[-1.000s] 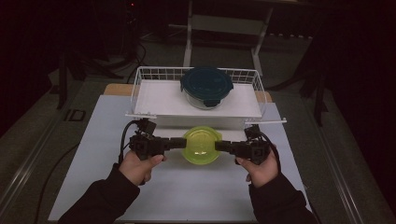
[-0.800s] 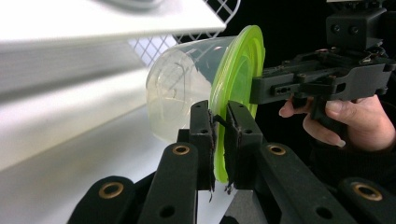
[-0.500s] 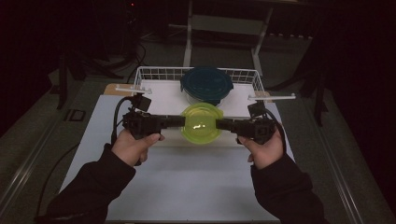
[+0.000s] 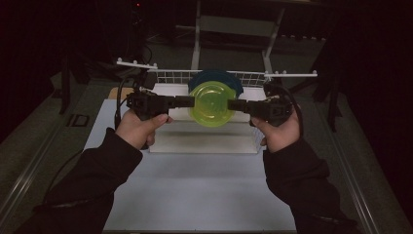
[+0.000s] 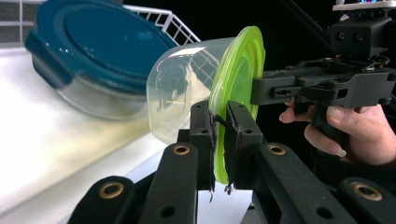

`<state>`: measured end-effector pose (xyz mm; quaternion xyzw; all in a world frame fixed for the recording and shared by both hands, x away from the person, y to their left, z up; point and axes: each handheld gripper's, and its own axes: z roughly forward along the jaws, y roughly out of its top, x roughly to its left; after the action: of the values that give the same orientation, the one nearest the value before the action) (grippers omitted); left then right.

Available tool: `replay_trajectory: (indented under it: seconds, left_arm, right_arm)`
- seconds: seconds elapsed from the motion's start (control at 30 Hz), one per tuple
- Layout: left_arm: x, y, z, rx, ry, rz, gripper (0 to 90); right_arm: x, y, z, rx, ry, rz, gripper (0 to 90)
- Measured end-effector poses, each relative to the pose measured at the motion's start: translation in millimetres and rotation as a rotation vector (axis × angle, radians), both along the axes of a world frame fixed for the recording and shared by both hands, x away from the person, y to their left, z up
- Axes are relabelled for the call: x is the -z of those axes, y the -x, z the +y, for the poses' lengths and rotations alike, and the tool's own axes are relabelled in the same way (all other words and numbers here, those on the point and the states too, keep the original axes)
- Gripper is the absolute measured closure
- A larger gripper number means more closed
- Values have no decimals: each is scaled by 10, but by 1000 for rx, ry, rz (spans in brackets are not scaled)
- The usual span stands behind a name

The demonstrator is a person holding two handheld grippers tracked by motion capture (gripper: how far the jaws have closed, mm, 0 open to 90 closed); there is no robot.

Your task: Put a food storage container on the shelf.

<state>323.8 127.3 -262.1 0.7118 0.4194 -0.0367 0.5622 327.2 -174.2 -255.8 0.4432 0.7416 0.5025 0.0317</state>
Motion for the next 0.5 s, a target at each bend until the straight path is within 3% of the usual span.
replay_trajectory:
  seconds: [0.13,0.23,0.5]
  left_arm:
    - [-65,-77,-14,-5,0,-9,818]
    - [-137,-229,-30,-12,5,-14,817]
    - [-164,-506,-82,-39,6,10,813]
  right_arm:
    - [-67,-66,2,12,0,-7,801]
    - [-165,-188,2,35,4,-14,801]
    - [-244,-411,16,84,17,-1,800]
